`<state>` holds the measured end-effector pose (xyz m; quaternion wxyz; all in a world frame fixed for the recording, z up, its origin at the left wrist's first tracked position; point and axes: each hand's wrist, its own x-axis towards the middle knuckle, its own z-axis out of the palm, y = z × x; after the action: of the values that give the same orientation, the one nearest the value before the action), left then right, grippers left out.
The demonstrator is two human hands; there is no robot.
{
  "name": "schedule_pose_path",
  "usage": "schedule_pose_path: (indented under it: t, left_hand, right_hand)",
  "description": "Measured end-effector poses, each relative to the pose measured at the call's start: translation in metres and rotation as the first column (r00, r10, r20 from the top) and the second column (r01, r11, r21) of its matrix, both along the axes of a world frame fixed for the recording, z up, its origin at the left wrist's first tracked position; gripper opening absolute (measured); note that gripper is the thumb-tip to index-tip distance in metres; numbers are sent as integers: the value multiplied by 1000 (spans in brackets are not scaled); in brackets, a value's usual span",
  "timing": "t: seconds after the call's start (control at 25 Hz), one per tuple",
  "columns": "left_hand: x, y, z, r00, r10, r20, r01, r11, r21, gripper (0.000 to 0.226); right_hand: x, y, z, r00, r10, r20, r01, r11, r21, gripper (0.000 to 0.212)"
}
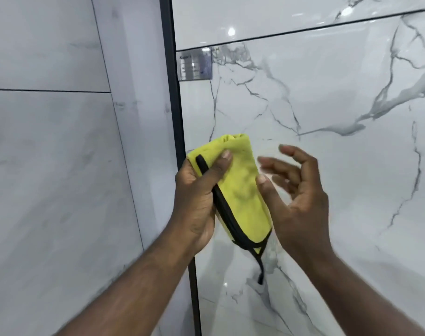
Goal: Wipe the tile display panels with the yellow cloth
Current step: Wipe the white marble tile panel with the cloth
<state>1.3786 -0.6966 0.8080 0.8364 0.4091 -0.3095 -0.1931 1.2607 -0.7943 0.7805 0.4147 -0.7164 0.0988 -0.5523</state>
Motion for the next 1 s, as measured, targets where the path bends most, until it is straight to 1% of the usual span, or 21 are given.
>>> schedule_pose_path:
  t: [0.04, 0.08, 0.12, 0.16, 0.2, 0.24, 0.32, 0.36, 0.4, 0.44, 0.48, 0.52, 0.56, 0.6, 0.68, 0.72, 0.76, 0.8, 0.88, 0.92, 1.0]
  left_hand:
    - [5, -2, 6, 997, -70, -15, 69, 997, -36, 59]
    - [12, -3, 12, 991, -133, -9, 132, 989, -70, 60]
    - [20, -5, 18, 985, -171, 6, 171, 981, -91, 62]
    - [28, -7, 24, 984, -175, 19, 176, 979, -102, 62]
    - [37, -8, 33, 989, -149, 24, 151, 984, -100, 60]
    - [48, -9, 43, 993, -112, 38, 115, 990, -86, 59]
    - [73, -10, 62, 991, -15, 133, 23, 998, -55, 59]
    - [86, -10, 70, 981, 38, 189, -30, 998, -46, 57]
    - [103, -10, 80, 970, 87, 227, -76, 996, -53, 51]
    - [122, -11, 92, 964, 113, 241, -98, 993, -71, 44]
    - [139, -14, 103, 964, 115, 240, -95, 991, -95, 37]
    - [154, -18, 112, 968, 101, 232, -77, 991, -111, 30]
    - [167, -22, 120, 971, 74, 225, -49, 992, -116, 25]
    - [179, -26, 129, 974, 38, 226, -12, 993, -115, 24]
    - [194, -29, 140, 960, -24, 278, 53, 994, -99, 26]
    - [209, -32, 142, 940, -17, 341, 56, 993, -103, 27]
    - [224, -35, 142, 909, 40, 415, 20, 990, -140, 28]
    - [239, -41, 140, 873, 146, 466, -49, 976, -213, 28]
    - [264, -60, 131, 826, 352, 441, -194, 911, -363, 27]
    - [271, -69, 124, 823, 392, 412, -226, 890, -396, 30]
    - [272, -88, 109, 856, 321, 405, -162, 911, -381, 47]
  right_hand:
    - [6, -8, 11, 998, -2, -68, 3, 1000, 12, 72]
    - [14, -14, 20, 986, 57, -155, -51, 998, 44, 78]
    - [24, -18, 27, 963, 131, -235, -117, 990, 74, 75]
    - [35, -20, 33, 946, 172, -276, -158, 985, 75, 65]
    - [46, -19, 42, 952, 140, -273, -139, 990, 25, 54]
    - [56, -19, 52, 969, 60, -240, -74, 996, -50, 47]
    - [70, -22, 76, 973, -143, -183, 106, 974, -199, 47]
    - [75, -24, 90, 947, -254, -198, 190, 937, -294, 51]
    - [84, -25, 103, 896, -392, -207, 278, 860, -428, 59]
    - [96, -26, 115, 829, -537, -158, 365, 733, -574, 69]
    - [111, -25, 125, 777, -627, -53, 423, 582, -695, 76]
    - [129, -22, 131, 754, -655, 48, 437, 445, -782, 82]
    - [149, -20, 134, 736, -671, 90, 419, 347, -839, 85]
    - [168, -20, 135, 716, -693, 84, 394, 301, -868, 86]
    - [188, -25, 134, 664, -745, 65, 414, 294, -861, 94]
    - [195, -28, 133, 638, -765, 83, 454, 288, -843, 100]
    - [201, -31, 134, 612, -781, 122, 501, 264, -824, 101]
    - [205, -31, 139, 576, -799, 175, 552, 221, -804, 97]
    - [218, -30, 153, 463, -859, 218, 626, 142, -767, 79]
    - [227, -29, 158, 401, -895, 192, 630, 117, -768, 75]
    - [244, -31, 151, 304, -939, 162, 596, 54, -801, 72]
